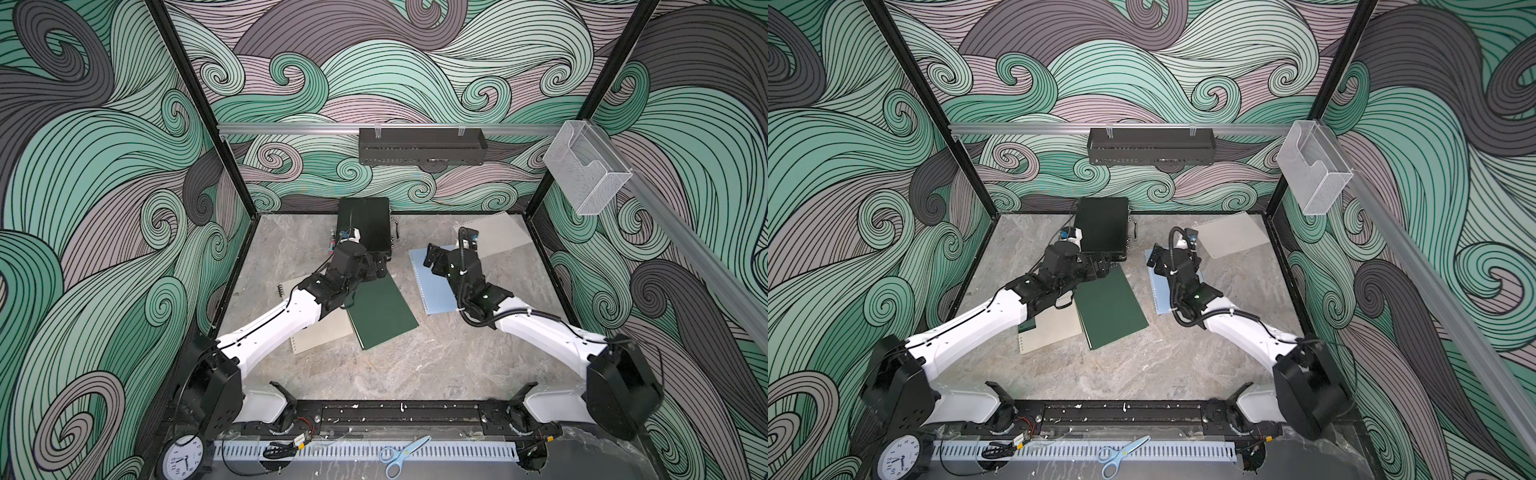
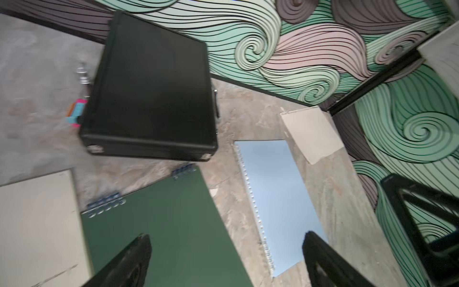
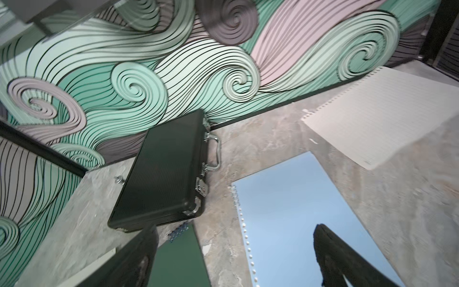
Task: Tear off pages from different notebooks
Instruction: Adjust the notebook at the center of the board.
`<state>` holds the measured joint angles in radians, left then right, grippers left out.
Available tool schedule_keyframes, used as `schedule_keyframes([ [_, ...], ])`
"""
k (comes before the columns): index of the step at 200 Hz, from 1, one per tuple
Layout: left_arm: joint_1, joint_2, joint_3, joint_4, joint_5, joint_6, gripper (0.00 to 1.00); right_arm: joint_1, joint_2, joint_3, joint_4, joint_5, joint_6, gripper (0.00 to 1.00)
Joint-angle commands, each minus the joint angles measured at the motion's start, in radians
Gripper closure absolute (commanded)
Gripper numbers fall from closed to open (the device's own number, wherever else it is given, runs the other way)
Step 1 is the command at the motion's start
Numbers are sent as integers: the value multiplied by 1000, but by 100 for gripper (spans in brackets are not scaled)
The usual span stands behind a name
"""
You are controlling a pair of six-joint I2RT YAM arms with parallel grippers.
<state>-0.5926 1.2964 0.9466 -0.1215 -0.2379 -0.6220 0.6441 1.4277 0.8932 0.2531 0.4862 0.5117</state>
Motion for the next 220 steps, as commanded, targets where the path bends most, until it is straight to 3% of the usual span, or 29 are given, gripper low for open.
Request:
schedule_keyframes([
  [1, 65, -69, -82, -76, -109, -49, 4, 36, 128, 94, 162, -37, -184, 4],
  [60, 185, -195, -212, -122, -152, -81, 2, 124, 464, 342, 275, -7, -428, 1],
  [112, 266, -175, -242, -78, -50, -93, 1, 188, 635, 481, 290, 103, -592, 1],
  [181, 323, -157, -243, -86, 38, -104, 1, 207, 675, 513, 317, 146, -655, 1],
  [220, 333, -155, -243, -88, 55, -111, 1, 209, 576, 459, 274, 102, -560, 1],
])
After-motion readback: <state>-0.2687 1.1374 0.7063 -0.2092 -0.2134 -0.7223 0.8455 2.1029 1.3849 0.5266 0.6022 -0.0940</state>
